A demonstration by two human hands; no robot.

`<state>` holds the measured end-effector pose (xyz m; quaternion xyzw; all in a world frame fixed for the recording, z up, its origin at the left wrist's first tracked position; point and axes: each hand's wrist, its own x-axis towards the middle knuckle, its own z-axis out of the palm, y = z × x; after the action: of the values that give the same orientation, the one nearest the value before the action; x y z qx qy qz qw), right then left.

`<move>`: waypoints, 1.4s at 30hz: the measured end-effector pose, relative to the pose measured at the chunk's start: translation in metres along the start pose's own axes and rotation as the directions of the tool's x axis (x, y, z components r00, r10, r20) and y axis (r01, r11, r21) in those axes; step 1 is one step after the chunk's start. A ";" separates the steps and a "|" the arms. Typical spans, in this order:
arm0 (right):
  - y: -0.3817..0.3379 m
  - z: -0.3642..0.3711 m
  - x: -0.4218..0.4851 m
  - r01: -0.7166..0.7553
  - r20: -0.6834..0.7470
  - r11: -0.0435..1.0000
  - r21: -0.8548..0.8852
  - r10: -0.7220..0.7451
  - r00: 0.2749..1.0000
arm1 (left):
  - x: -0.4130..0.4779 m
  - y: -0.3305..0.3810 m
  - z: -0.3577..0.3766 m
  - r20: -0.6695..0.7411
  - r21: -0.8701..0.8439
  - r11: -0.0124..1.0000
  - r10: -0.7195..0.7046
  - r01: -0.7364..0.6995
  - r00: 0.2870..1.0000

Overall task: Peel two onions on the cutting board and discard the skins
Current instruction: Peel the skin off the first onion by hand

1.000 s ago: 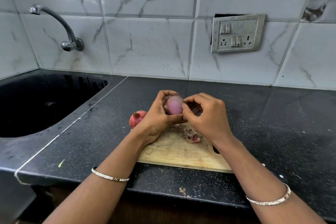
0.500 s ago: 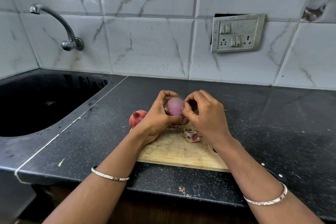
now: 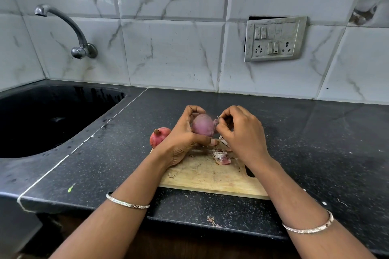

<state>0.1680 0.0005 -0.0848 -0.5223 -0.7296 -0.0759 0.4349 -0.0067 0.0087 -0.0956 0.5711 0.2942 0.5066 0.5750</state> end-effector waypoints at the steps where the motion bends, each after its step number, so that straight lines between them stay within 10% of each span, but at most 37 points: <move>1: 0.000 0.000 0.000 -0.008 0.007 1.000 -0.007 0.008 1.000 | 0.000 0.000 0.000 0.002 -0.008 1.000 -0.003 0.003 1.000; 32: -0.002 -0.004 0.000 0.049 0.099 0.974 0.221 -0.073 0.992 | -0.001 0.003 0.002 -0.042 -0.036 0.999 -0.014 0.012 0.999; 42: 0.004 -0.003 0.004 -0.015 -0.065 0.976 0.218 0.030 0.997 | -0.001 0.001 0.000 -0.004 -0.019 1.000 -0.025 0.025 1.000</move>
<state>0.1733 0.0032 -0.0818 -0.4768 -0.7125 -0.0084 0.5148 -0.0069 0.0078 -0.0951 0.5609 0.2977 0.5034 0.5860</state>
